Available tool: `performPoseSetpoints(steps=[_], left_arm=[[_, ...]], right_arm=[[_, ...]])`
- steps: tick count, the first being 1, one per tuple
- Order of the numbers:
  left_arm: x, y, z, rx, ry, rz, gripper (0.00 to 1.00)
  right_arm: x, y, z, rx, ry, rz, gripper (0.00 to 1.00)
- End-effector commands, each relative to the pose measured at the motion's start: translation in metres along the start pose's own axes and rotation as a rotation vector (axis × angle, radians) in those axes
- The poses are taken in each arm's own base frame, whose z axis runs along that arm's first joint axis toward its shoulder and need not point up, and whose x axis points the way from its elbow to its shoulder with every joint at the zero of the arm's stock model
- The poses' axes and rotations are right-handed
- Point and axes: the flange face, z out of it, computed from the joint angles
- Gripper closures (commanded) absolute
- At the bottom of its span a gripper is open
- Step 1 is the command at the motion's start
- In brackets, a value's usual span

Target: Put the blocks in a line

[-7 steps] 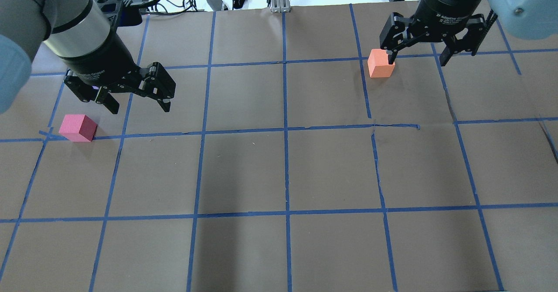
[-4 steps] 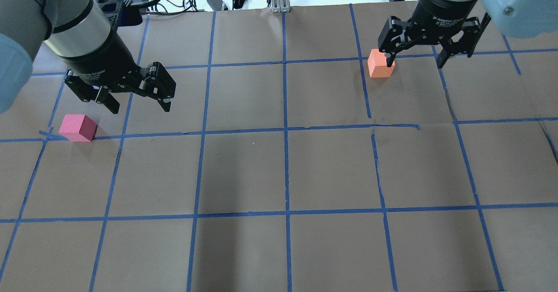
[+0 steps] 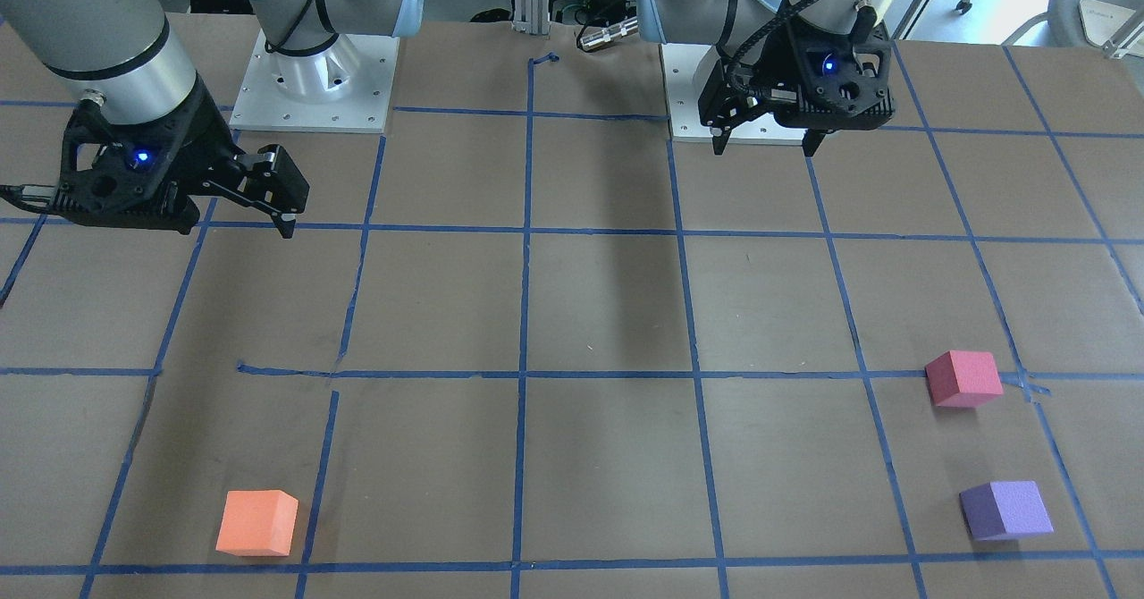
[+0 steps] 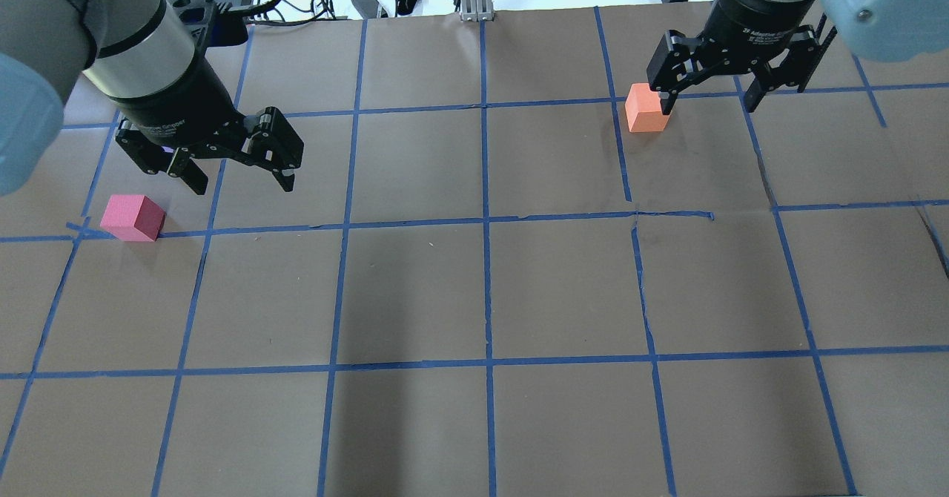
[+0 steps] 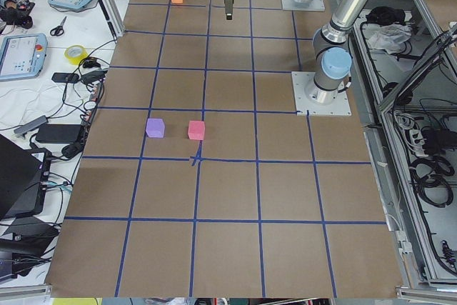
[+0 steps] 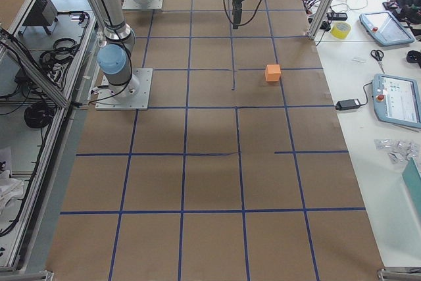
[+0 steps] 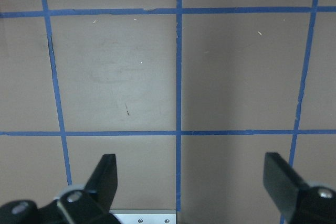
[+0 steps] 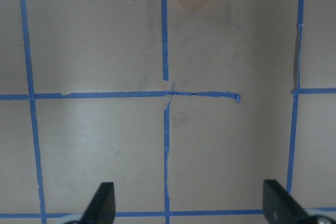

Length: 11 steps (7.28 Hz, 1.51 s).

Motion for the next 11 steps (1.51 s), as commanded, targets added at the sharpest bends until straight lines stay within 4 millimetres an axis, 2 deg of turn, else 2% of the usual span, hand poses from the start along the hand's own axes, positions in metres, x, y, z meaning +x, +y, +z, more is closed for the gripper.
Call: performPoseSetpoints(steps=[1, 2, 3, 4, 5, 7, 8, 9, 11], left_arm=[[0.001, -0.003, 0.003, 0.002, 0.000, -0.001, 0.00], [0.000, -0.003, 0.002, 0.005, 0.000, 0.002, 0.00], [0.001, -0.003, 0.002, 0.004, 0.000, 0.002, 0.00], [0.001, -0.003, 0.002, 0.004, 0.000, 0.000, 0.00], [0.001, -0.004, 0.003, 0.002, 0.000, 0.002, 0.00], [0.001, -0.004, 0.003, 0.004, 0.000, 0.002, 0.00], [0.001, -0.004, 0.003, 0.004, 0.000, 0.003, 0.00], [0.001, -0.004, 0.003, 0.004, 0.000, 0.002, 0.00], [0.001, -0.001, 0.001, 0.008, 0.000, 0.006, 0.00]], right_arm=[[0.019, -0.034, 0.018, 0.083, -0.001, -0.050, 0.00], [0.021, -0.056, 0.038, 0.110, -0.001, -0.036, 0.00], [0.023, -0.081, 0.067, 0.136, 0.003, -0.034, 0.00], [0.025, -0.098, 0.091, 0.144, 0.003, -0.034, 0.00], [0.026, -0.110, 0.105, 0.156, 0.004, -0.034, 0.00], [0.029, -0.141, 0.160, 0.194, 0.008, -0.033, 0.00], [0.027, -0.149, 0.181, 0.192, -0.023, -0.027, 0.00], [0.027, -0.151, 0.187, 0.185, -0.026, -0.019, 0.00], [0.029, -0.164, 0.216, 0.214, -0.025, -0.015, 0.00]])
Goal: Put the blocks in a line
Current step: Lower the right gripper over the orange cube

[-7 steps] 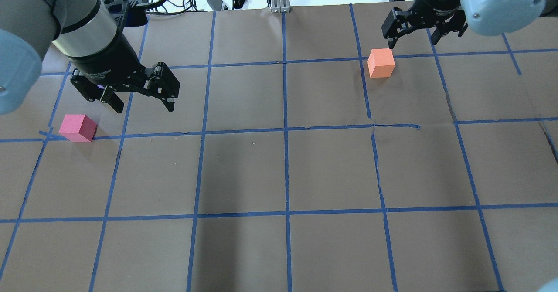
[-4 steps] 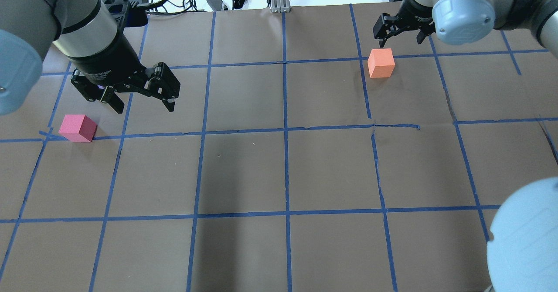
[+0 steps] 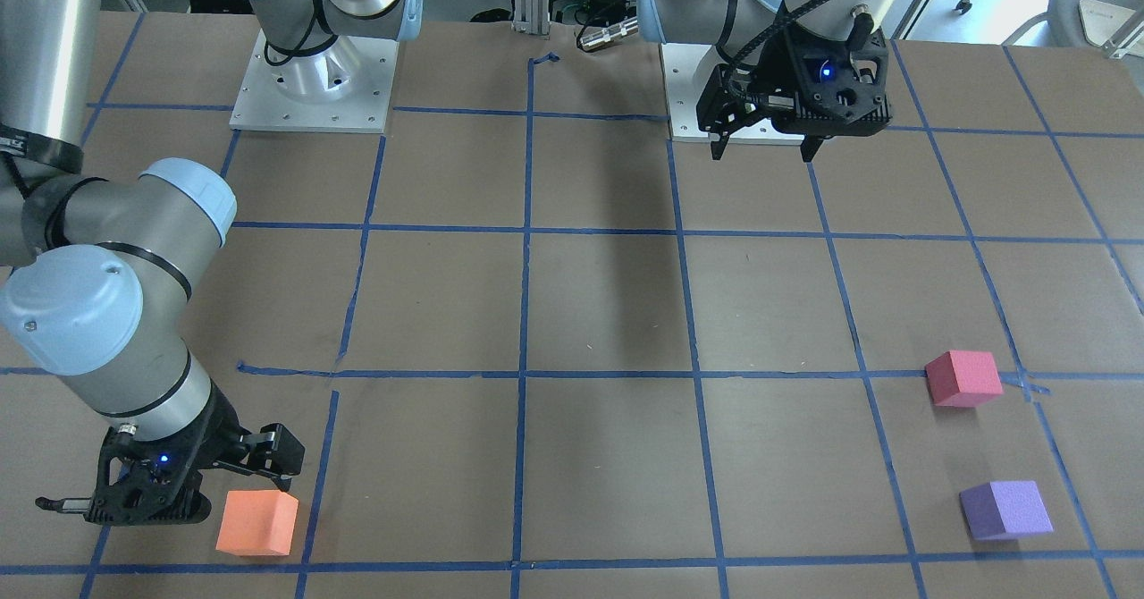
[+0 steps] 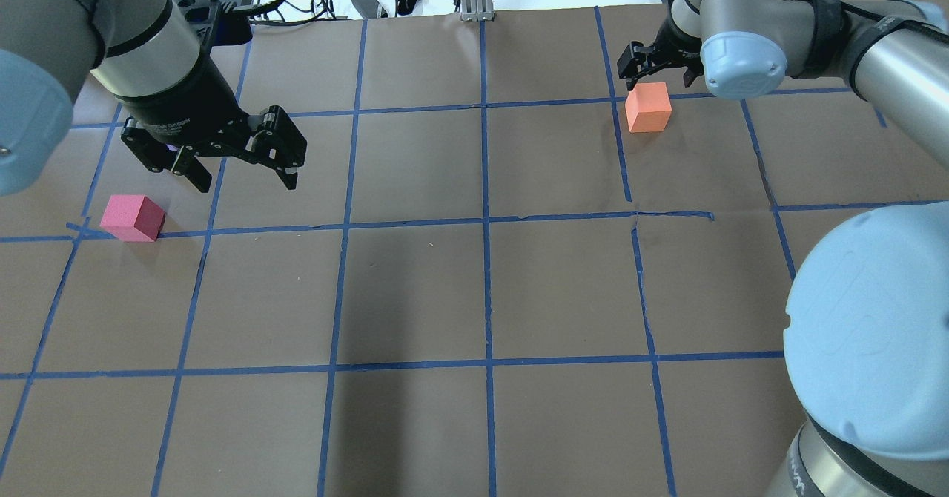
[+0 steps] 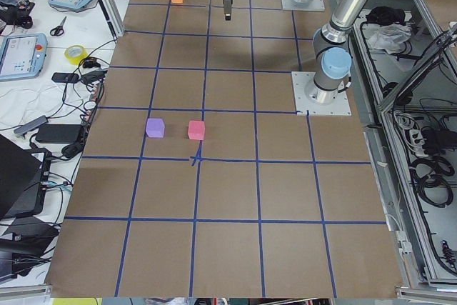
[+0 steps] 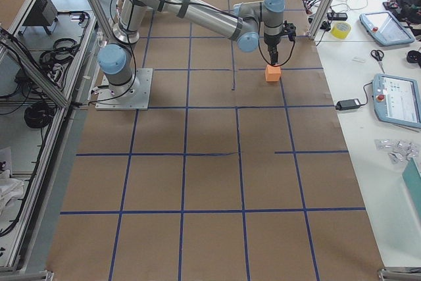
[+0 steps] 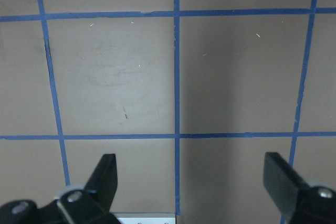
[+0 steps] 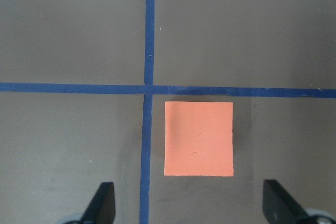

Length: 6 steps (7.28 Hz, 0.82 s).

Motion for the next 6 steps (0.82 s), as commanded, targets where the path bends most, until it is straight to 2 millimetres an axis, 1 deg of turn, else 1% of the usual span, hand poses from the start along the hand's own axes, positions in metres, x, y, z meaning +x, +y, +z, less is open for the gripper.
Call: performPoseSetpoints(steps=[1, 3, 5, 6], left_arm=[[0.000, -0.002, 0.003, -0.006, 0.000, -0.008, 0.00], [0.001, -0.002, 0.001, -0.002, 0.000, -0.006, 0.00], [0.006, -0.002, 0.004, -0.006, -0.001, 0.009, 0.00], [0.008, -0.002, 0.003, -0.003, 0.001, 0.009, 0.00]], right_arm=[[0.012, -0.006, 0.029, 0.019, 0.002, 0.013, 0.00], [0.015, -0.007, 0.045, 0.001, -0.005, 0.031, 0.00], [0.016, -0.015, 0.058, -0.003, -0.015, 0.073, 0.00], [0.016, -0.016, 0.069, -0.010, -0.017, 0.073, 0.00]])
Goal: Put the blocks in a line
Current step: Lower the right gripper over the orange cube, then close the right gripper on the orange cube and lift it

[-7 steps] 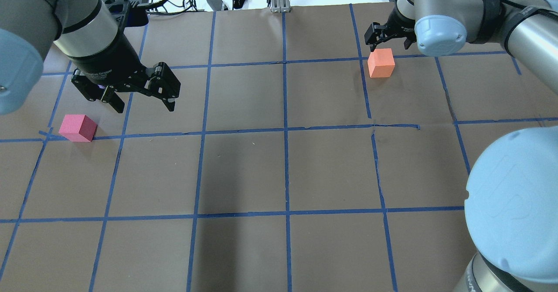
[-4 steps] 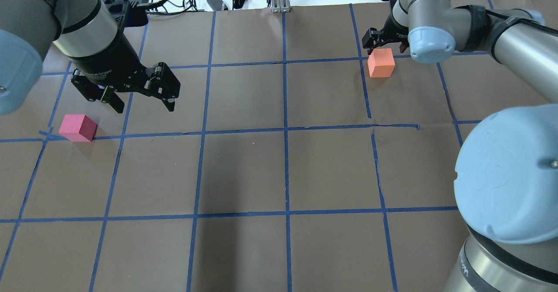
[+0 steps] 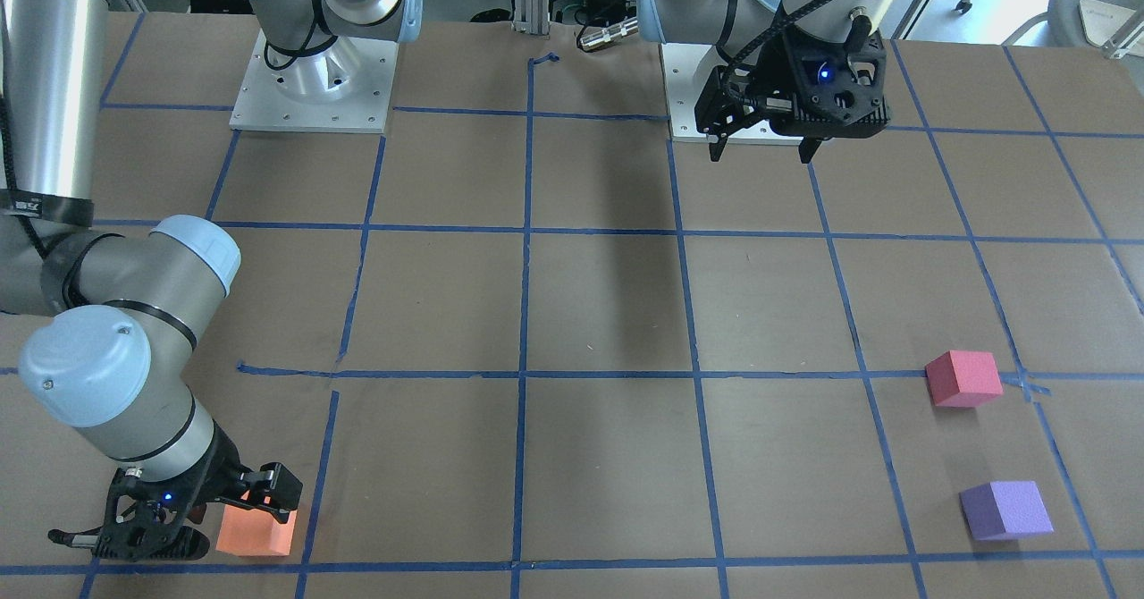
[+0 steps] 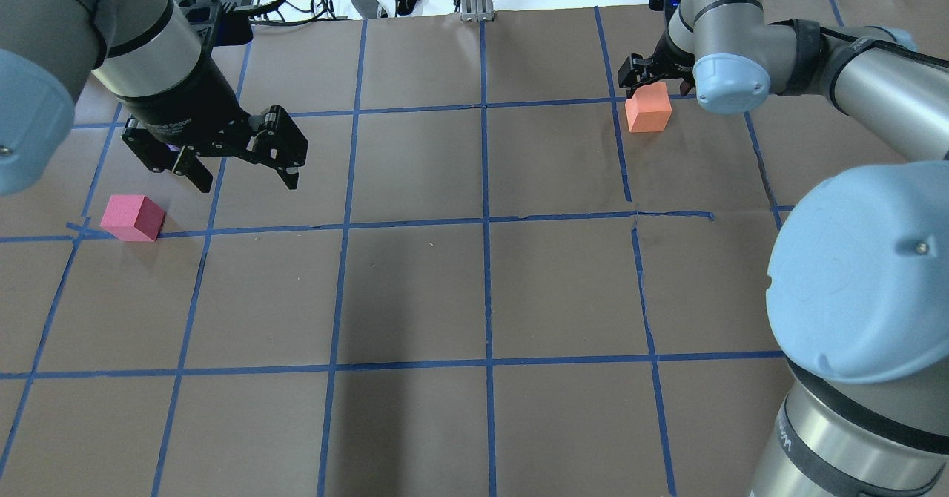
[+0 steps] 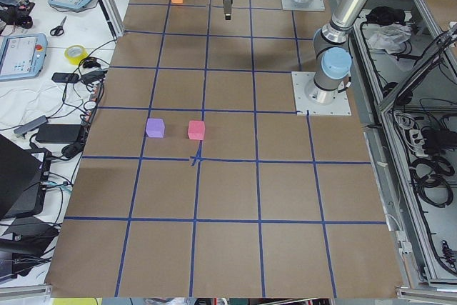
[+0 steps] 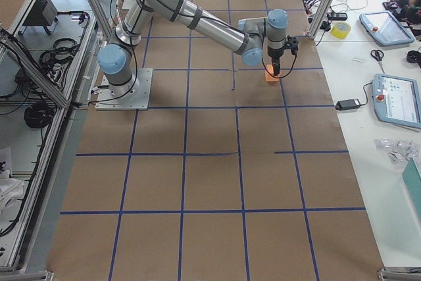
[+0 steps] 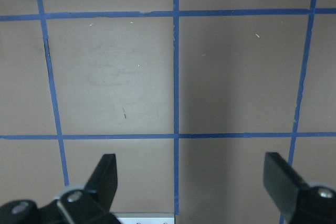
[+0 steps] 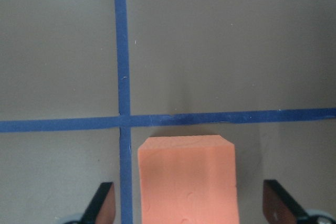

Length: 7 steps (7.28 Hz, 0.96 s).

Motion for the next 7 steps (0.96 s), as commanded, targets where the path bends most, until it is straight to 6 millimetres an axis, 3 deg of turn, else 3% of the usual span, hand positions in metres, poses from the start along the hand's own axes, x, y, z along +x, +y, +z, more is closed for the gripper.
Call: performPoseSetpoints(steps=[1, 2, 3, 4, 5, 6, 7], left_arm=[[0.003, -0.003, -0.005, 0.033, 0.003, 0.004, 0.00], [0.004, -0.006, -0.010, 0.062, 0.015, 0.002, 0.00], [0.004, -0.004, -0.012, 0.073, 0.015, 0.004, 0.00], [0.003, 0.002, -0.018, 0.087, 0.014, 0.005, 0.00], [0.003, -0.009, -0.008, 0.072, 0.009, 0.003, 0.00], [0.003, -0.007, -0.015, 0.105, 0.016, 0.003, 0.00], [0.000, -0.001, -0.025, 0.124, 0.002, 0.006, 0.00]], right_arm=[[0.001, -0.002, 0.017, -0.014, -0.005, 0.005, 0.00], [0.001, -0.004, 0.017, -0.005, -0.005, 0.006, 0.00], [0.001, -0.006, 0.023, 0.021, -0.003, 0.007, 0.18], [0.001, -0.007, 0.026, 0.027, -0.005, 0.007, 0.58], [0.001, -0.006, 0.026, 0.021, -0.003, 0.007, 0.89], [0.002, -0.007, 0.020, 0.024, 0.000, 0.007, 1.00], [0.001, -0.007, 0.017, 0.024, 0.001, 0.007, 1.00]])
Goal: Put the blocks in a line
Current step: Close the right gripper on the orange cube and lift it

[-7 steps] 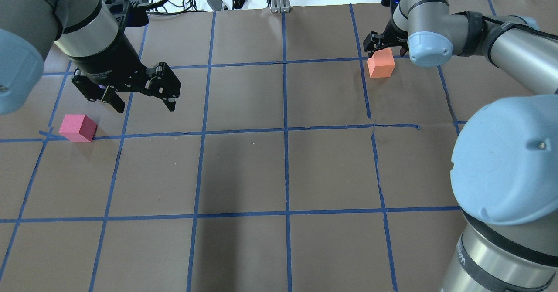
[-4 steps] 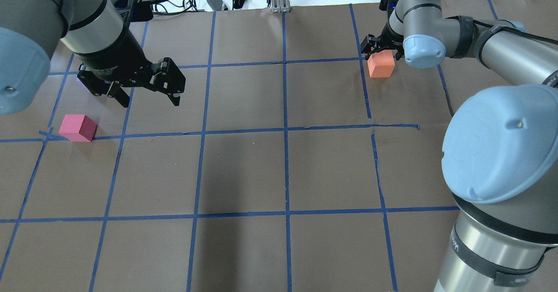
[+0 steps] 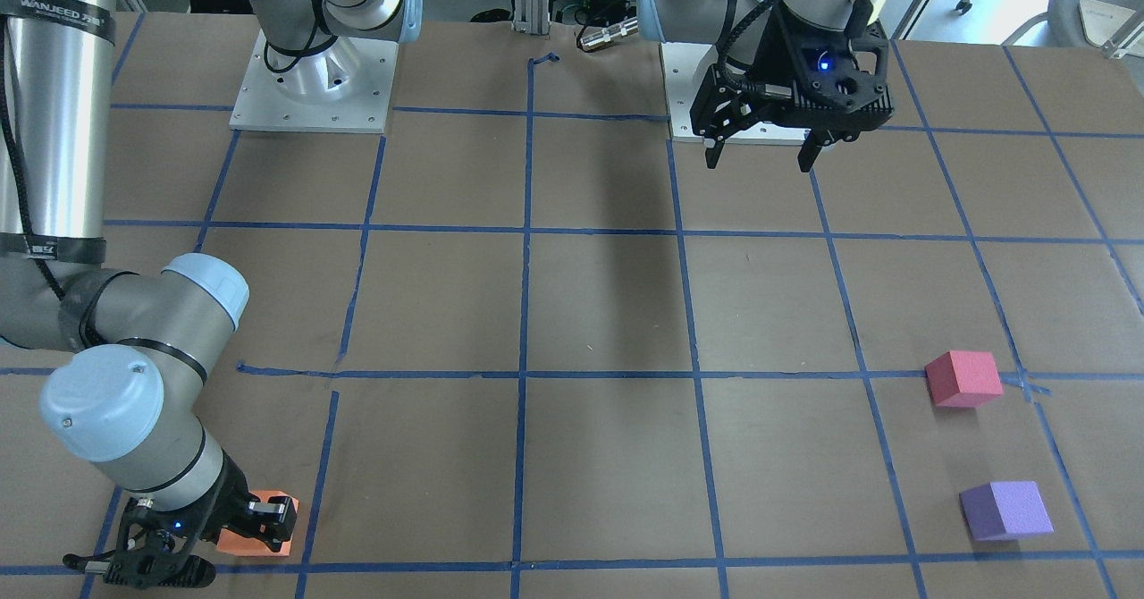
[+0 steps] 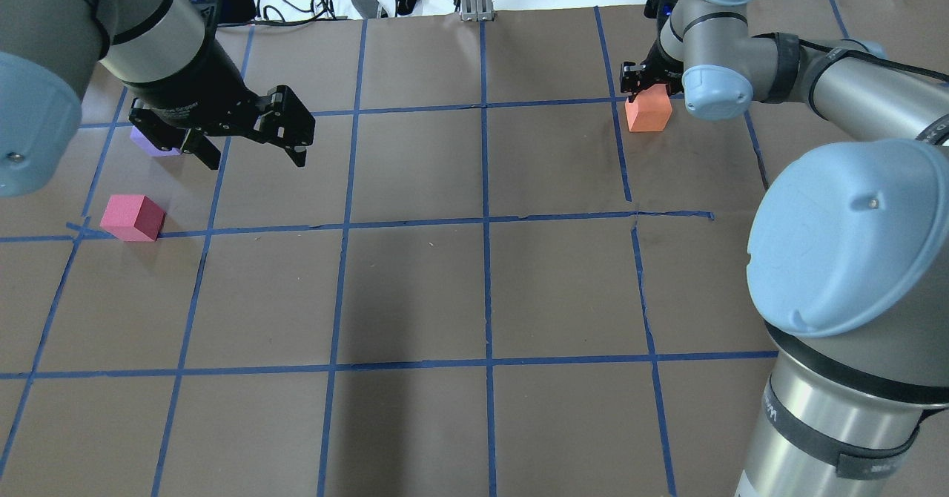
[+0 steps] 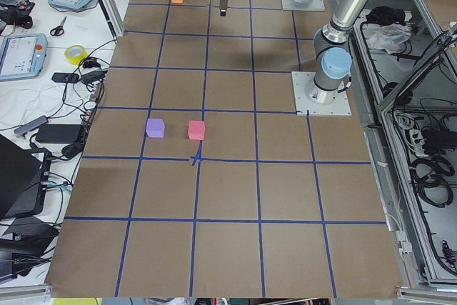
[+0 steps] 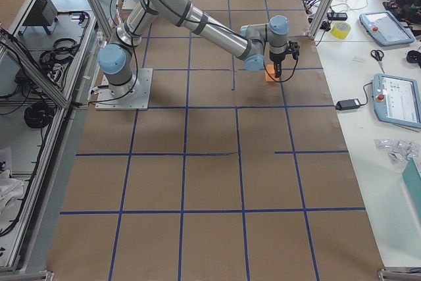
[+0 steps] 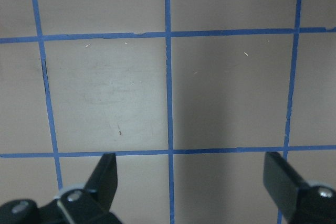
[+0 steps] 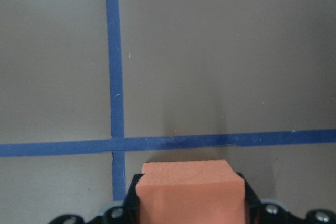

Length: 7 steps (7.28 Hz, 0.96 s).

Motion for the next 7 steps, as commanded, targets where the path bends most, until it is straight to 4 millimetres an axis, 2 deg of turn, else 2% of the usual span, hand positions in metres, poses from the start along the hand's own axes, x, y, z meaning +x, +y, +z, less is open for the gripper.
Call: performPoseSetpoints(steps=[1, 2, 3, 4, 5, 6, 7], left_arm=[[-0.006, 0.000, -0.008, 0.026, -0.008, -0.007, 0.00], [-0.005, 0.002, -0.010, 0.029, -0.007, -0.007, 0.00], [-0.007, -0.003, -0.009, 0.037, -0.006, -0.015, 0.00], [-0.006, 0.000, -0.011, 0.044, -0.009, -0.012, 0.00], [-0.006, 0.001, -0.008, 0.038, -0.007, -0.012, 0.00], [-0.006, 0.000, -0.007, 0.037, -0.007, -0.012, 0.00], [-0.006, -0.002, -0.007, 0.043, -0.007, -0.015, 0.00]], right_arm=[[-0.004, -0.003, -0.015, 0.016, 0.004, -0.004, 1.00], [-0.013, -0.003, -0.040, 0.012, -0.001, -0.009, 1.00], [-0.029, -0.003, -0.055, -0.015, -0.009, 0.027, 1.00], [-0.072, -0.003, -0.071, -0.015, -0.017, 0.037, 1.00], [-0.124, 0.004, -0.082, -0.015, -0.022, 0.063, 1.00], [-0.171, 0.016, -0.087, -0.012, -0.037, 0.102, 1.00], [-0.206, 0.030, -0.083, -0.028, -0.055, 0.133, 1.00]])
